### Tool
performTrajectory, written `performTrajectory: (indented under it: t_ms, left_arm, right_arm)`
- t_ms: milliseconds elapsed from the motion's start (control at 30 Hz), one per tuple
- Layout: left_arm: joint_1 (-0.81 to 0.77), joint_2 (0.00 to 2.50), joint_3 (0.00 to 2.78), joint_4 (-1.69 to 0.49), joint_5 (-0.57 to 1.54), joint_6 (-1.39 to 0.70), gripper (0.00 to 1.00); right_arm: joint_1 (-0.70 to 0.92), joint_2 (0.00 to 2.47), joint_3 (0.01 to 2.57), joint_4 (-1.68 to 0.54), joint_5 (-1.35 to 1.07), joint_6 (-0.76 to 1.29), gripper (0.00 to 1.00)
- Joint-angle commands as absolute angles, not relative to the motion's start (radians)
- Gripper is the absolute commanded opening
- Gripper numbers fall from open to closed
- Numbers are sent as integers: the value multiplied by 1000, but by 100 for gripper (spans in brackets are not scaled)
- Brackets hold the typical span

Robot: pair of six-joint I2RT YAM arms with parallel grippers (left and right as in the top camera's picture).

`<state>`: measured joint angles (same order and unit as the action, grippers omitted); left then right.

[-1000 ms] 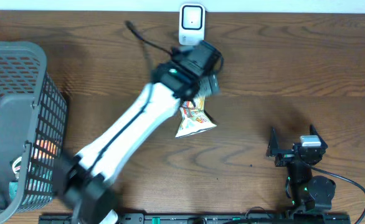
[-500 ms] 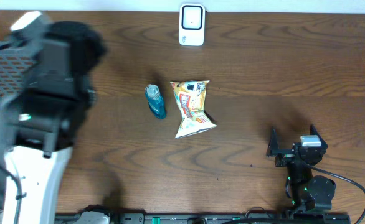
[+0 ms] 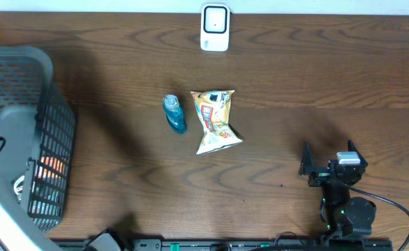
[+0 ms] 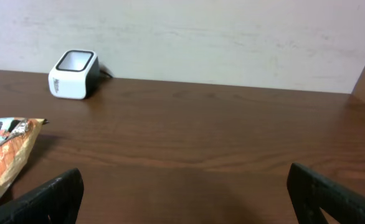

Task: Scan the item barcode
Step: 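Reach into the basket and grasp the Kleenex tissue pack with left gripper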

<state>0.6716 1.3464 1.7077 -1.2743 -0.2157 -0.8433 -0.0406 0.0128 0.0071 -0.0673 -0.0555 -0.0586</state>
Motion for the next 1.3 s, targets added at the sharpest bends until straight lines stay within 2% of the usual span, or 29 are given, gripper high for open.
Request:
performTrajectory:
  t_ms: [0, 467, 1033, 1133, 1267]
  left_arm:
    - [753, 1456, 1681, -1317, -46, -877, 98]
    - [733, 1796, 1525, -1267, 45, -919, 98]
    - [701, 1800, 1101, -839, 46, -923, 100]
    - [701, 1800, 1080, -841, 46, -922, 77]
    - [704, 1781, 1089, -848, 37, -920, 54]
  right_arm:
    - [-34, 11, 6, -72, -51, -57, 99]
    - [-34, 11, 6, -71, -51, -57, 99]
    - [-34, 11, 6, -71, -51, -57, 99]
    - [-34, 11, 6, -71, -51, -57, 99]
    - [-34, 11, 6, -71, -51, -57, 99]
